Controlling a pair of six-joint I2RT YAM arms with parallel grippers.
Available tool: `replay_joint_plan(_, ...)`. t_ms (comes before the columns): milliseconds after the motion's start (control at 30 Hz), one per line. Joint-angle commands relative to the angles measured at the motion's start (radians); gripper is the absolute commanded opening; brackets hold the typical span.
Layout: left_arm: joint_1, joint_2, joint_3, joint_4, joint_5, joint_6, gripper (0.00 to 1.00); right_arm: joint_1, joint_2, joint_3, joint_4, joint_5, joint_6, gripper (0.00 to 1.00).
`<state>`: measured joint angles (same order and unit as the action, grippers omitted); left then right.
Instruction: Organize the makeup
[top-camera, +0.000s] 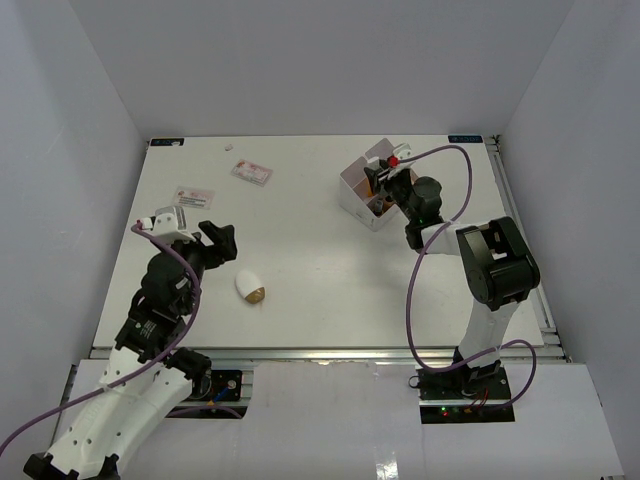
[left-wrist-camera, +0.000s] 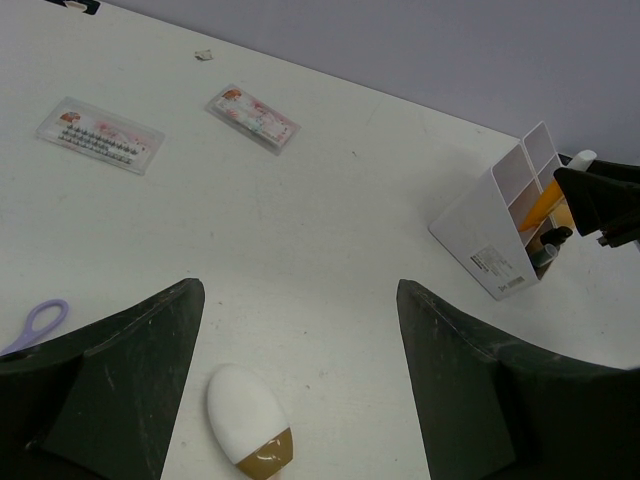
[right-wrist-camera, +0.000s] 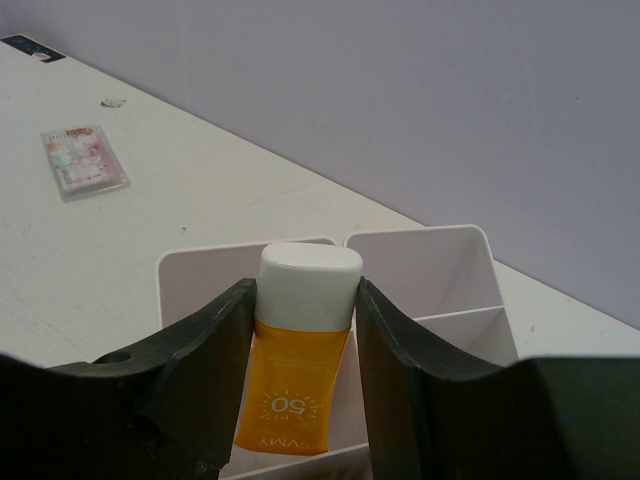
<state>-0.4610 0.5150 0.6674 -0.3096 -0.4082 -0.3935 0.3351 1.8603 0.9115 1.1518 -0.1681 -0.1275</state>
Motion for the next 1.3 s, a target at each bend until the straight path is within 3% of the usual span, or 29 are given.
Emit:
replay_joint_plan(0, 0.001, 0.012, -0.002, 0.010, 0.023, -0.005, 0.89, -0.007, -0.010, -0.010, 0.161, 0.001, -0.015, 0.73)
replay_joint_plan(233, 0.001, 0.056, 0.003, 0.008, 0.089, -0.008, 0.90, -0.020, -0.118, -0.056, 0.147, -0.007, 0.005, 0.86)
replay_joint_plan(333, 0.001, 0.072, 0.002, 0.004, 0.126, -0.021, 0.90, -0.050, -0.218, -0.069, 0.031, -0.109, 0.040, 0.93)
replay_joint_plan(367, 0.001, 0.077, 0.004, 0.003, 0.133, -0.024, 0.90, -0.069, -0.233, -0.054, -0.062, -0.155, 0.053, 0.96)
replay_joint_plan(433, 0.001, 0.106, 0.008, -0.008, 0.182, -0.050, 0.90, -0.136, -0.330, 0.051, -0.390, -0.466, 0.072, 0.90)
replay_joint_plan(533, 0.001, 0.158, 0.028, -0.042, 0.248, -0.102, 0.90, -0.152, -0.359, 0.199, -0.912, -0.694, 0.050, 0.90)
replay_joint_plan(567, 0.001, 0.189, 0.035, -0.062, 0.276, -0.127, 0.90, -0.153, -0.374, 0.222, -1.008, -0.759, 0.029, 0.90)
replay_joint_plan(700, 0.001, 0.318, 0.080, -0.160, 0.341, -0.215, 0.89, -0.153, -0.444, 0.173, -1.222, -0.898, -0.018, 0.90)
replay_joint_plan(833, 0.006, 0.459, 0.154, -0.318, 0.309, -0.308, 0.89, -0.155, -0.519, 0.108, -1.391, -0.847, -0.121, 0.90)
replay_joint_plan(1033, 0.022, 0.681, 0.212, -0.494, 0.241, -0.472, 0.93, -0.264, -0.575, 0.023, -1.415, -0.870, -0.131, 0.90)
replay_joint_plan(1267, 0.062, 0.790, 0.213, -0.515, 0.230, -0.527, 0.95, -0.295, -0.600, 0.003, -1.404, -0.889, -0.124, 0.90)
